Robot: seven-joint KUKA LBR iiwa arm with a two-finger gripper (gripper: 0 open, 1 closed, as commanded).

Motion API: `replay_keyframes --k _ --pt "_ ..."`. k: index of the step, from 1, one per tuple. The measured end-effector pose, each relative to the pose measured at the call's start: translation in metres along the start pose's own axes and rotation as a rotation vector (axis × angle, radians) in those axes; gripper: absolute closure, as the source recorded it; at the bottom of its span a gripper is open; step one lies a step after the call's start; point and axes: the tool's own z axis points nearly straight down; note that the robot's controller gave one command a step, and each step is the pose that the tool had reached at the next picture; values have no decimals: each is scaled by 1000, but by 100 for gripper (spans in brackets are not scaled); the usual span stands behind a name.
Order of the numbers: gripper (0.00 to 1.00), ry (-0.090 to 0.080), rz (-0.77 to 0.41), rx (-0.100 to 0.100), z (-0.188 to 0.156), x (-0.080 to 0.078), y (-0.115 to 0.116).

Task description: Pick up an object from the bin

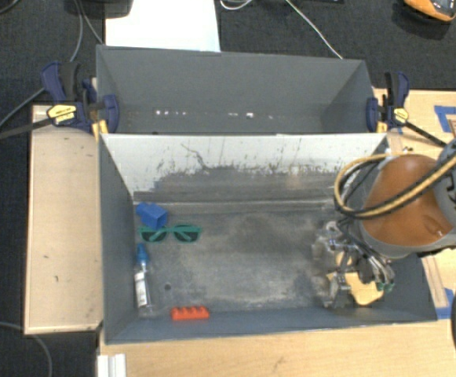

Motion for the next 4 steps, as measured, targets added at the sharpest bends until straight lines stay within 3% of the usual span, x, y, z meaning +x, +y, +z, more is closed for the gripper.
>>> replay_keyframes --k 1,2,3,4 --pt "0 8 108 0 2 -9 -57" --pt "100 1 30 -5 0 -3 -64" --pt "100 1 29 -5 0 -3 -64" --pt "100 -8 27 -3 -116 2 -57"
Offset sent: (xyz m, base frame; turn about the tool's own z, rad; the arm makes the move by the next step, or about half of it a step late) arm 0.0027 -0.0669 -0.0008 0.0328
